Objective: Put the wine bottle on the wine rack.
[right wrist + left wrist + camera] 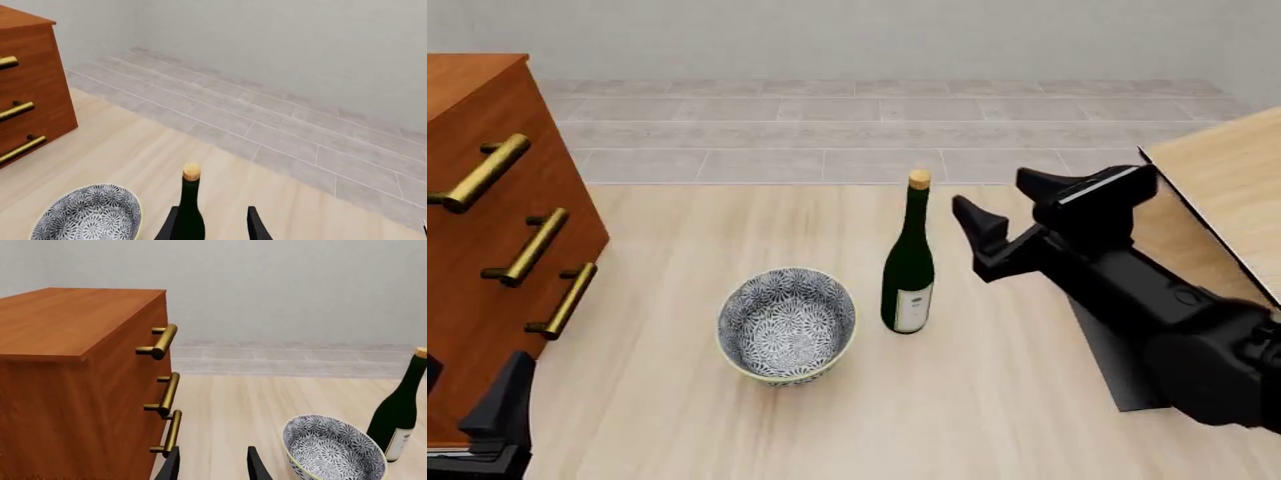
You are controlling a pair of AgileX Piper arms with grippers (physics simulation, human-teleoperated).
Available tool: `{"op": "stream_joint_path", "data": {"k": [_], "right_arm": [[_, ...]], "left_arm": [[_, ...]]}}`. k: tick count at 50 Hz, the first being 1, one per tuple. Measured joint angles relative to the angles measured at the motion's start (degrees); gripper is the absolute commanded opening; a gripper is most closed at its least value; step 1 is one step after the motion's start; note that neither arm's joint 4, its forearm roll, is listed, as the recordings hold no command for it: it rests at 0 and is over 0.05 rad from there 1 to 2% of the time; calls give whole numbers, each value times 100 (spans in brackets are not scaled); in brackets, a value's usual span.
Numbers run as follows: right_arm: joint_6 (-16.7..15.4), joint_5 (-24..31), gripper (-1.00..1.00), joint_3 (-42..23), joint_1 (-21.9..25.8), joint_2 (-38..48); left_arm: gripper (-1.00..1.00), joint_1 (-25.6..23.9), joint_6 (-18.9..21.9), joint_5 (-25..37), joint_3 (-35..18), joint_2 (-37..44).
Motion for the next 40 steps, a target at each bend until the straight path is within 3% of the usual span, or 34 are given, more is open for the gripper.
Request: {"op": "stream_joint_path", "data": {"k": [40], "right_arm": [[10, -236, 100, -699, 259, 925]], "left_arm": [[100, 136, -17, -50, -58, 0]]}}
